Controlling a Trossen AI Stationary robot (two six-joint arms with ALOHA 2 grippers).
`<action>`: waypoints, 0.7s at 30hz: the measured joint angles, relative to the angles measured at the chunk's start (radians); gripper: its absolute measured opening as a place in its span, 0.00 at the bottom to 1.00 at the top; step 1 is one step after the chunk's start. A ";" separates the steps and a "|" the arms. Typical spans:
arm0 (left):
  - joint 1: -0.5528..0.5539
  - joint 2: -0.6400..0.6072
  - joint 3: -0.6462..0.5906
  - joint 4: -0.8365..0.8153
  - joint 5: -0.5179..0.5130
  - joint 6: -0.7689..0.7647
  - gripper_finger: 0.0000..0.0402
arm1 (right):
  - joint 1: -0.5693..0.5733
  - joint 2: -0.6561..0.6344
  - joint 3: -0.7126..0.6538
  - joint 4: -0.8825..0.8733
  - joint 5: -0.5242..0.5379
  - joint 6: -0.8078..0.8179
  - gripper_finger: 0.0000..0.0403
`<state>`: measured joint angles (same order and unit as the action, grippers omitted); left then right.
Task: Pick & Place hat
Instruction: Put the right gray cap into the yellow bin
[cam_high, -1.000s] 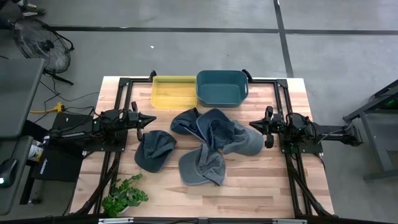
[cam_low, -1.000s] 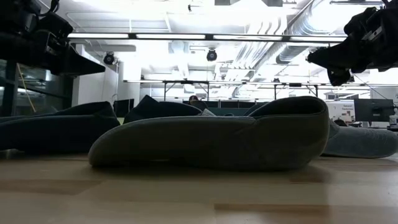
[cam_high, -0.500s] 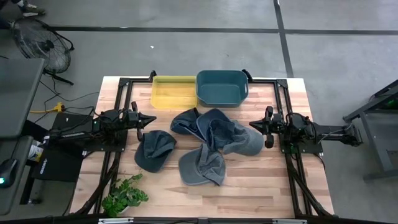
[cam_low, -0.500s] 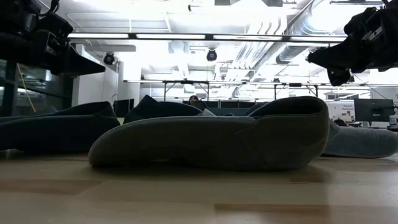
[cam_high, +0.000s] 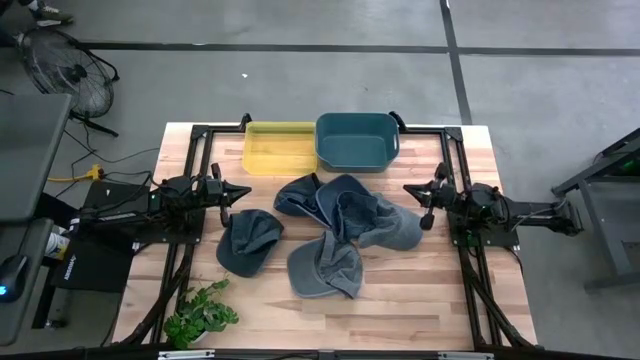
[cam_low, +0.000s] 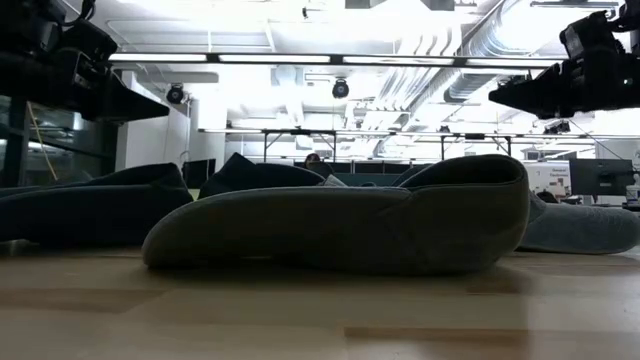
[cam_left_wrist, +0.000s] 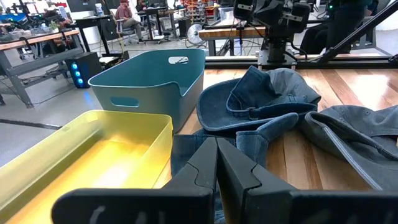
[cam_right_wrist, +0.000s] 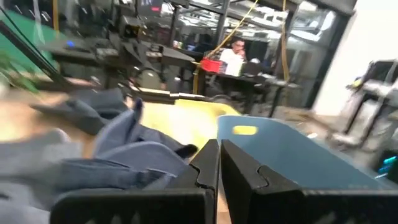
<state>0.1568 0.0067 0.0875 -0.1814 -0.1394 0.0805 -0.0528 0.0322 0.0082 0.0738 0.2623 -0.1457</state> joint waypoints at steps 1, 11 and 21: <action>0.000 0.000 0.000 0.000 0.000 0.000 0.00 | 0.000 0.000 0.000 0.000 -0.018 0.062 0.03; 0.000 0.000 0.000 0.000 0.000 0.000 0.00 | 0.001 0.000 0.000 -0.003 -0.090 0.685 0.03; 0.000 0.000 0.000 0.000 0.000 0.000 0.00 | 0.001 0.000 0.000 -0.033 -0.307 1.082 0.03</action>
<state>0.1569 0.0067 0.0873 -0.1814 -0.1394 0.0803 -0.0521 0.0322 0.0083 0.0408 -0.0447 0.9367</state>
